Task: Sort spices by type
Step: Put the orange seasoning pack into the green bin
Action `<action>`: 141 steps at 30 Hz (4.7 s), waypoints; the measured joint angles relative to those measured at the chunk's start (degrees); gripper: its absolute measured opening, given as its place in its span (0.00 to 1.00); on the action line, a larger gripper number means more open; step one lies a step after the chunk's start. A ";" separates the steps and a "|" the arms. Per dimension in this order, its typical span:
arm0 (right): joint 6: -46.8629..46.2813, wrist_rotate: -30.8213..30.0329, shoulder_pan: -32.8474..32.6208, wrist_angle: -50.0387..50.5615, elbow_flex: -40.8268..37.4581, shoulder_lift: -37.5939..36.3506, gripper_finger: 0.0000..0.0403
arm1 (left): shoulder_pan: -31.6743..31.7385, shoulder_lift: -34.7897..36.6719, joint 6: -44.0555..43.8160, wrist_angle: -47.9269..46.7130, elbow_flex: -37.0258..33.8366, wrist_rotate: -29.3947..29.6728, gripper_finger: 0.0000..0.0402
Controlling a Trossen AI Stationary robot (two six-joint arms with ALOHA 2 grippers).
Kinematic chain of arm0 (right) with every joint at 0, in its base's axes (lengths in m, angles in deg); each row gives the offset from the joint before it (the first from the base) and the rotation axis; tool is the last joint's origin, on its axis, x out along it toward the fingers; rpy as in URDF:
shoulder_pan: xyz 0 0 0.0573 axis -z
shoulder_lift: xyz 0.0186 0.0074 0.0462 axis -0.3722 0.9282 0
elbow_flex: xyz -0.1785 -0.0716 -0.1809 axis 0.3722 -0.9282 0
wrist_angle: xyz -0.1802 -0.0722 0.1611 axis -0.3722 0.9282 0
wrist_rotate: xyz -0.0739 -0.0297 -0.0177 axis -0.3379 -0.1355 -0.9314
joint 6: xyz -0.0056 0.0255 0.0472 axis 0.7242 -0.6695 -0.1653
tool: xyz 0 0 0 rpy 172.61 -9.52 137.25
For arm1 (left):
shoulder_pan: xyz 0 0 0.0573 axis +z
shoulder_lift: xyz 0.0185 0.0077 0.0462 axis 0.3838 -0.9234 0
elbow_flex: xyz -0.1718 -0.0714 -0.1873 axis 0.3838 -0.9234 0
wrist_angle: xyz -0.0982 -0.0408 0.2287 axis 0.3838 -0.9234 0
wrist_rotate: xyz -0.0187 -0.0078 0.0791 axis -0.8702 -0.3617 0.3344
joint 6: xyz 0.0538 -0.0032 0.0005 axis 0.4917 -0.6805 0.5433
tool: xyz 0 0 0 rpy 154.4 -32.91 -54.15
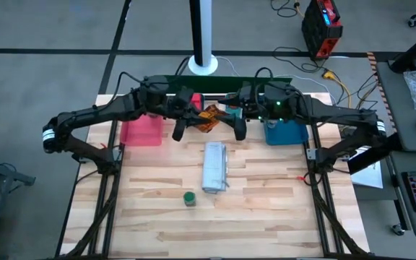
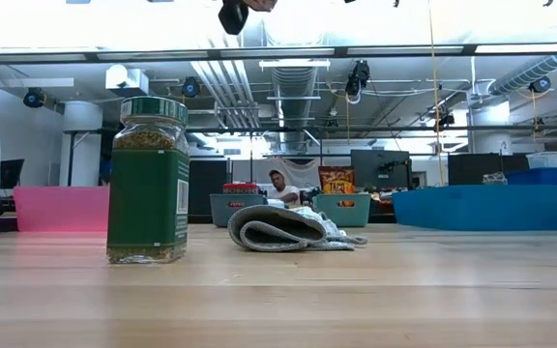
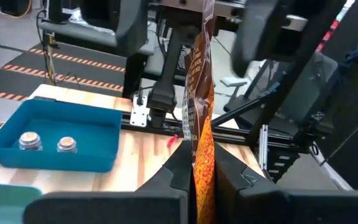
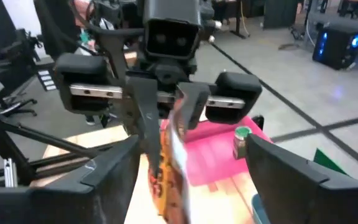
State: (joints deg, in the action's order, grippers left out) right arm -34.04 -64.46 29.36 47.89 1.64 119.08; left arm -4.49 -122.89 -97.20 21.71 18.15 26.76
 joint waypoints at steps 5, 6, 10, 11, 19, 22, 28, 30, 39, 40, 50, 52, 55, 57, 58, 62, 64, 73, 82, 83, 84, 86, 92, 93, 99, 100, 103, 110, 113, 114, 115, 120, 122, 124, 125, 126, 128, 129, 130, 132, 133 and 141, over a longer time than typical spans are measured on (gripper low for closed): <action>0.88 0.16 0.00 4.14 1.29 2.03 0.54 | -0.26 0.02 1.84 -0.21 0.00 -0.97 0.02; 0.91 0.41 0.00 4.12 1.29 2.22 0.49 | -0.39 0.03 2.44 -0.30 0.00 -0.96 0.02; -0.96 1.47 -0.02 4.08 1.76 2.55 0.27 | -0.48 0.15 1.67 -0.04 0.00 -0.93 0.02; -1.66 2.28 -0.02 4.09 1.94 2.58 0.21 | -0.48 0.22 1.11 -0.08 0.00 -1.10 0.02; -1.89 5.32 -0.09 7.30 3.31 2.29 0.03 | -0.52 0.64 5.23 -4.39 0.17 -1.87 0.03; -1.67 5.38 -0.09 10.43 4.62 2.29 0.03 | -0.52 0.59 6.71 -5.58 0.21 -1.66 0.04; 0.19 5.89 -0.01 12.00 7.06 2.49 0.02 | -0.41 0.66 1.23 -2.38 0.22 -1.44 0.06; 0.45 5.93 0.30 13.15 8.03 2.48 0.02 | -0.35 0.80 0.55 -1.27 0.12 -2.47 0.09; 3.84 5.92 5.68 30.28 14.22 2.35 0.02 | 0.16 1.75 2.19 -2.96 -0.11 0.70 0.37; 4.71 5.83 7.16 32.48 15.05 2.43 0.02 | 0.36 2.29 1.72 -2.76 -0.11 1.31 0.40; 29.21 15.20 23.77 41.52 15.96 8.99 0.02 | 3.08 9.19 -1.21 -2.41 -0.09 8.91 0.51; 33.18 15.40 26.53 43.14 15.88 11.98 0.02 | 3.06 10.60 -1.76 -2.45 -0.09 11.12 0.51; 39.89 16.51 29.92 44.82 15.84 16.39 0.02 | 3.04 13.02 -3.27 -2.42 -0.09 12.43 0.51; 42.17 16.94 31.78 44.61 15.82 18.76 0.02 | 3.04 14.77 -5.08 -2.27 -0.07 13.22 0.51; 43.13 16.98 32.65 44.59 15.80 19.82 0.02 | 3.04 15.64 -5.97 -2.25 -0.07 13.94 0.51; 44.23 21.08 35.76 44.52 15.75 23.32 0.02 | 3.04 19.01 -8.34 -2.38 -0.04 16.21 0.51; 45.09 22.57 36.34 44.13 15.25 24.38 0.02 | 3.04 20.66 -8.33 -2.90 -0.03 17.39 0.51; 48.71 22.24 36.15 38.04 6.80 24.22 0.02 | 3.02 25.07 -7.97 -8.70 0.00 23.71 0.51; 50.27 19.47 36.00 29.18 2.25 23.62 0.02 | 3.04 25.00 -5.98 -8.82 0.00 28.79 0.51; 50.44 19.47 36.00 29.01 2.02 23.65 0.02 | 3.02 24.75 -5.97 -8.92 0.00 28.85 0.51; 50.55 19.45 36.00 29.05 1.89 23.70 0.02 | 3.02 24.52 -5.97 -9.06 0.00 28.91 0.51; 50.80 19.45 36.00 29.03 1.57 23.73 0.02 | 3.04 23.98 -5.96 -9.21 0.00 28.99 0.51; 50.98 19.45 35.98 28.24 -0.35 23.73 0.02 | 3.02 22.52 -4.83 -9.16 0.00 29.01 0.51; 51.00 19.43 35.91 27.98 -0.97 23.73 0.02 | 3.02 22.34 -4.73 -9.16 0.00 29.01 0.51; 51.14 19.45 35.87 24.08 -3.69 23.77 0.02 | 3.04 21.47 -4.69 -9.13 0.00 29.05 0.51; 51.12 19.45 35.88 23.33 -4.06 23.77 0.02 | 3.03 21.36 -4.69 -9.11 0.00 29.07 0.51; 51.05 19.45 35.79 21.73 -5.17 23.77 0.02 | 3.02 21.09 -4.69 -9.11 0.00 29.10 0.51; 51.10 19.47 35.22 21.75 -6.74 23.77 0.02 | 3.04 20.85 -4.72 -9.09 0.00 29.12 0.51; 51.60 19.47 35.12 21.59 -7.28 23.78 0.02 | 3.04 20.85 -4.83 -9.07 0.00 29.14 0.51; 51.65 19.47 35.12 21.64 -7.40 23.80 0.02 | 3.02 20.85 -4.86 -9.08 0.00 29.14 0.51; 51.67 19.47 35.12 21.62 -7.46 23.80 0.03 | 3.04 20.86 -4.87 -9.07 0.00 29.14 0.51; 51.66 19.47 35.12 21.17 -7.90 23.80 0.05 | 3.04 20.85 -4.89 -9.07 0.00 29.16 0.51; 51.66 19.47 35.12 21.06 -8.10 23.80 0.06 | 3.04 20.86 -4.89 -9.07 0.00 29.17 0.51; 51.61 19.47 35.12 20.84 -8.43 23.80 0.06 | 3.03 20.85 -4.89 -9.07 0.00 29.16 0.51; 51.30 19.47 35.12 20.70 -8.62 23.80 0.06 | 3.03 20.85 -4.89 -9.08 0.00 29.16 0.51; 50.92 19.49 35.12 20.61 -8.76 23.80 0.06 | 3.04 20.85 -4.89 -9.08 0.00 29.18 0.51; 50.56 19.47 35.12 20.55 -8.89 23.80 0.06 | 3.04 20.87 -4.82 -9.07 0.00 29.17 0.51; 50.54 19.47 35.12 20.54 -8.93 23.80 0.07 | 3.02 20.85 -4.80 -9.07 0.00 29.16 0.51; 50.44 19.47 35.12 20.53 -8.94 23.80 0.07 | 3.02 20.86 -4.80 -9.07 0.00 29.16 0.51; 48.81 19.47 35.12 20.06 -8.94 23.80 0.10 | 3.02 20.86 -4.78 -9.07 0.00 29.17 0.51; 48.07 19.45 35.12 19.63 -8.94 23.80 0.11 | 3.02 20.85 -4.77 -9.07 0.00 29.18 0.51; 45.83 19.45 35.12 19.64 -8.90 23.80 0.29 | 3.04 20.87 -4.74 -9.07 0.00 29.16 0.51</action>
State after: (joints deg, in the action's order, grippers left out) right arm 11.78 -45.01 64.48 67.52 -7.27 142.88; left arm -1.45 -102.02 -101.94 12.64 18.15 55.92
